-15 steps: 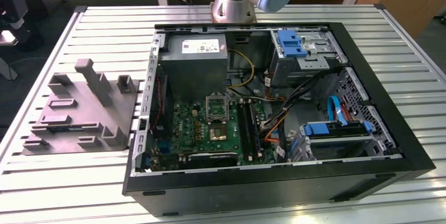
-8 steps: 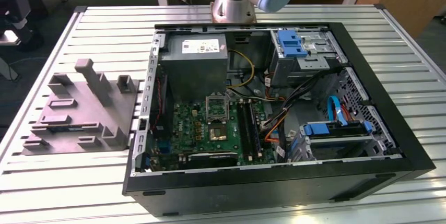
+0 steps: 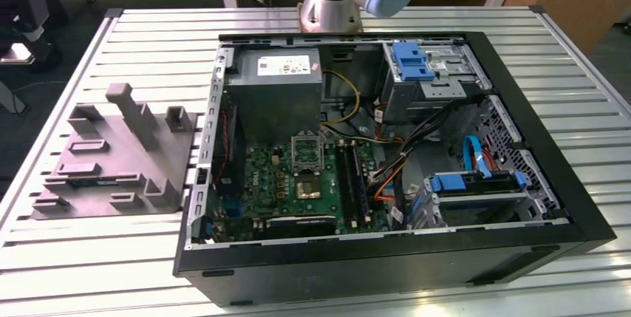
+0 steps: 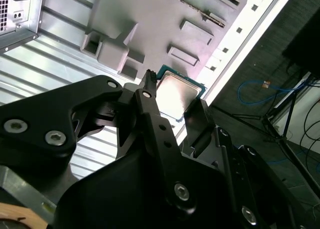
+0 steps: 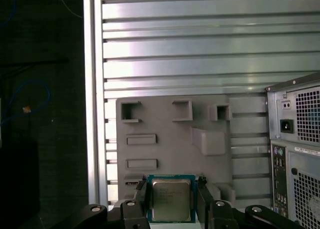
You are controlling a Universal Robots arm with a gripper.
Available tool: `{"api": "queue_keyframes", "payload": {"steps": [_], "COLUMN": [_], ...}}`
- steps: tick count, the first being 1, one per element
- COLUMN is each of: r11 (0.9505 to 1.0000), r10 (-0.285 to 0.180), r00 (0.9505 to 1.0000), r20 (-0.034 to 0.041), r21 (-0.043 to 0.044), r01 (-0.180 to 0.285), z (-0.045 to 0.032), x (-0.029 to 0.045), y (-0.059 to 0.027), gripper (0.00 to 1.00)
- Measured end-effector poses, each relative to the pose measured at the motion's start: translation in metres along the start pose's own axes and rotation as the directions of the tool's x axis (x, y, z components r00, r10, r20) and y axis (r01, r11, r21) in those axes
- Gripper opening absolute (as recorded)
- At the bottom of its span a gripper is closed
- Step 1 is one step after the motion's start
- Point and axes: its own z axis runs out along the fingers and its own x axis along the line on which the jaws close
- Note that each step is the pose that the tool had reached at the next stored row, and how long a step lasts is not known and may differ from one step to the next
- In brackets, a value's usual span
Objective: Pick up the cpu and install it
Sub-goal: 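Pick up the cpu and move it towards the insertion slot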
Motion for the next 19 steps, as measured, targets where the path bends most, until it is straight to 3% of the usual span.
{"api": "queue_keyframes", "payload": {"steps": [9, 19], "r11": [1.0000, 1.0000], "r10": [0.000, 0.000], "r00": [1.0000, 1.0000], "r20": [0.0001, 0.0002], "r21": [0.0000, -0.0001], "r01": [0.000, 0.000], "z": [-0.0004, -0.0004], "x": [-0.0025, -0.0106], "y": [-0.0083, -0.0081], "gripper": [0.47, 0.47]}}
